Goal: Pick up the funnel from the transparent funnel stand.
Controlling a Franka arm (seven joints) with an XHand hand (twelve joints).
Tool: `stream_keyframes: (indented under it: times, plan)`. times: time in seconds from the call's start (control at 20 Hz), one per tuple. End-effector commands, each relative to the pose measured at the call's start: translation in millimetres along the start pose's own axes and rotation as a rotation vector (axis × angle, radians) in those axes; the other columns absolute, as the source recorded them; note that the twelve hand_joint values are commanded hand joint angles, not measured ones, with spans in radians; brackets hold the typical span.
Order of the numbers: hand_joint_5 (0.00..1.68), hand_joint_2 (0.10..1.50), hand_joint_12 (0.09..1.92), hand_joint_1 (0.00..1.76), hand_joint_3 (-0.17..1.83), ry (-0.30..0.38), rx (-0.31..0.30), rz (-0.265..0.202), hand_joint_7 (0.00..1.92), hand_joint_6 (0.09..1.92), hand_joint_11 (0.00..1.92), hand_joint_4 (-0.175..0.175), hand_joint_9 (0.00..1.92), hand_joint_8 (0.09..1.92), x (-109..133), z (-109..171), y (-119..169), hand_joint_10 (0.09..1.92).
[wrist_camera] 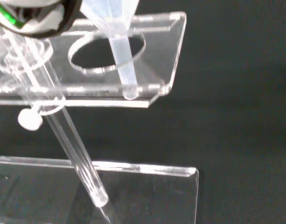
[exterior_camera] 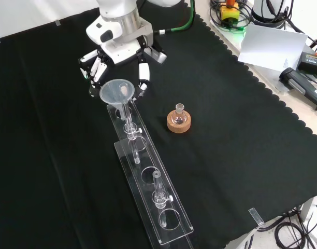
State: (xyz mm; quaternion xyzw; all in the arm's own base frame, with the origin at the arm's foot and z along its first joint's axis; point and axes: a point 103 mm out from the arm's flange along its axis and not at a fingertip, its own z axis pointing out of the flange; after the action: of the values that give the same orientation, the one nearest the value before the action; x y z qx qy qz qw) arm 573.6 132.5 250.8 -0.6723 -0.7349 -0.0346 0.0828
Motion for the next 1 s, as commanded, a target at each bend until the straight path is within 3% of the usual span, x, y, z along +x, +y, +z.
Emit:
stream_keyframes:
  times: [0.05,0.5,1.0]
  plan:
    - [0.67,0.56,1.48,0.83,0.82,-0.023,-0.013,-0.013,0.97,0.49,0.00,-0.057,0.73,0.79,-1.3,-18.9,1.8,0.55]
    - [0.66,0.56,1.49,0.83,0.82,-0.046,-0.065,-0.019,0.98,0.52,0.00,-0.057,0.74,0.80,-2.4,-59.7,0.2,0.55]
    - [0.64,0.55,1.50,0.84,0.84,-0.068,-0.064,-0.027,1.01,0.56,0.00,-0.058,0.75,0.81,-1.2,-66.2,-3.5,0.55]
